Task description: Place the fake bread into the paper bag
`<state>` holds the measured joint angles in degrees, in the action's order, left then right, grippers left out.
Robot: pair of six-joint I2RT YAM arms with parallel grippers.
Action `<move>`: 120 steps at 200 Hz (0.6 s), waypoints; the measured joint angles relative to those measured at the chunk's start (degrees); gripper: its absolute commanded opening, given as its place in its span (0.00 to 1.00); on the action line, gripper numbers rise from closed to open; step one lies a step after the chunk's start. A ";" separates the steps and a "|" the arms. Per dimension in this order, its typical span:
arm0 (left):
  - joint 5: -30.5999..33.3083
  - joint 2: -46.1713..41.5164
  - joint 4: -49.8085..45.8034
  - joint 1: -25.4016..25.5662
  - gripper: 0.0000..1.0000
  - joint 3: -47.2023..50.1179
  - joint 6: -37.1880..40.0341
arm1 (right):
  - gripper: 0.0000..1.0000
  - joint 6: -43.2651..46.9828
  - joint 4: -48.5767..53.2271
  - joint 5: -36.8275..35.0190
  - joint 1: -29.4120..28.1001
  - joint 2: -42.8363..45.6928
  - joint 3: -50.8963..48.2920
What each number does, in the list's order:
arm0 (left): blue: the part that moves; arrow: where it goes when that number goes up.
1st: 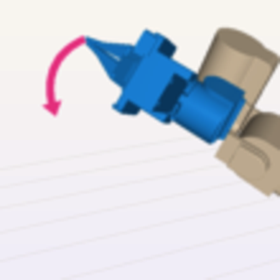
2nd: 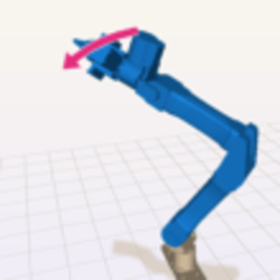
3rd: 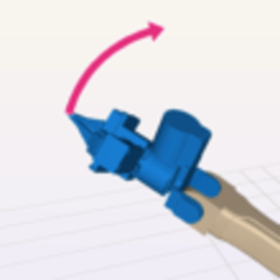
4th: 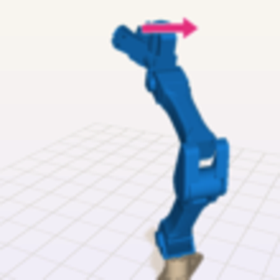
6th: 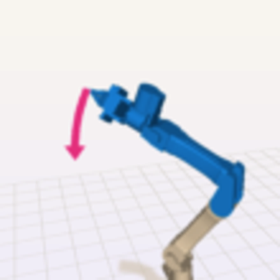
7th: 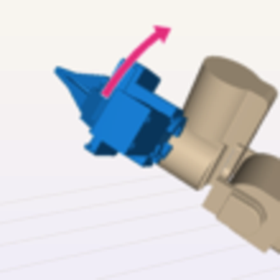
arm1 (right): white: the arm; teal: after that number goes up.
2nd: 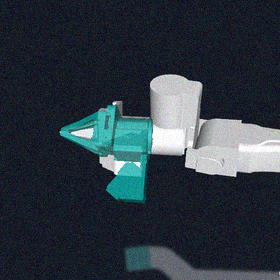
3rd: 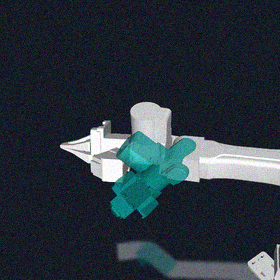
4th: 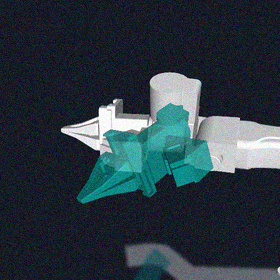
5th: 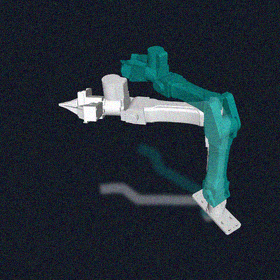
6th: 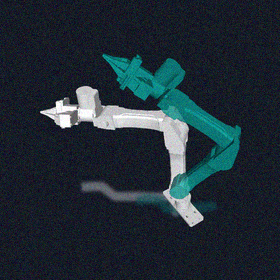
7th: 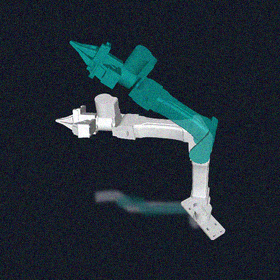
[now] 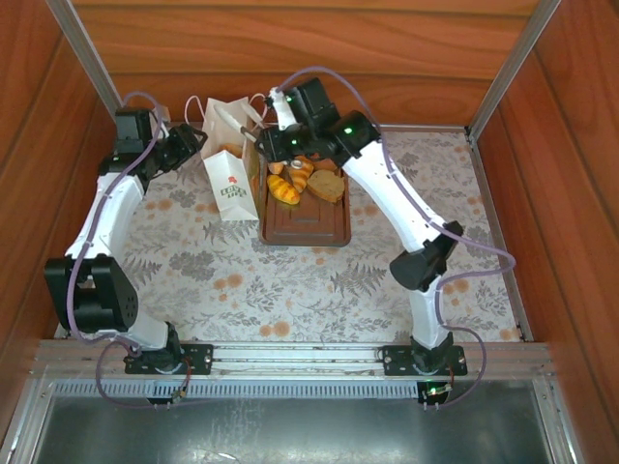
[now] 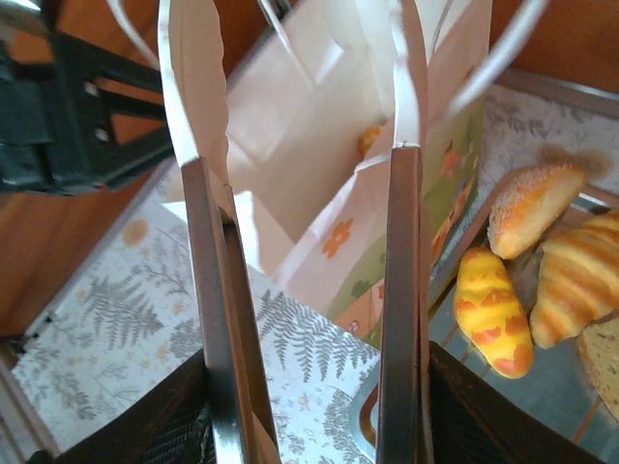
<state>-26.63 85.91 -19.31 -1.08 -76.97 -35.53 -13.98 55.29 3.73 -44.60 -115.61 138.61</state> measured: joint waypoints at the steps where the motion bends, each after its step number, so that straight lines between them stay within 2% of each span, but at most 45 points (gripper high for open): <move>1: -0.02 -0.09 0.00 0.00 0.73 0.00 -0.07 | 0.54 0.02 -0.11 0.09 0.00 0.39 -0.20; 32: -0.13 -2.73 0.02 -0.02 0.79 0.13 0.24 | 0.54 0.00 -2.80 1.51 0.68 9.03 -5.25; 65: 0.28 -7.04 0.07 -0.39 0.82 2.62 0.63 | 0.54 0.57 -5.49 2.25 2.73 17.77 -14.86; 120: 2.82 -16.87 0.28 -1.44 0.85 11.23 1.05 | 0.54 4.96 -8.22 0.83 9.84 30.38 -41.03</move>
<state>-23.81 69.04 -19.03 -2.52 -65.73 -34.48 -9.02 47.07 4.56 -34.76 -85.23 97.58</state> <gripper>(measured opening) 0.843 0.545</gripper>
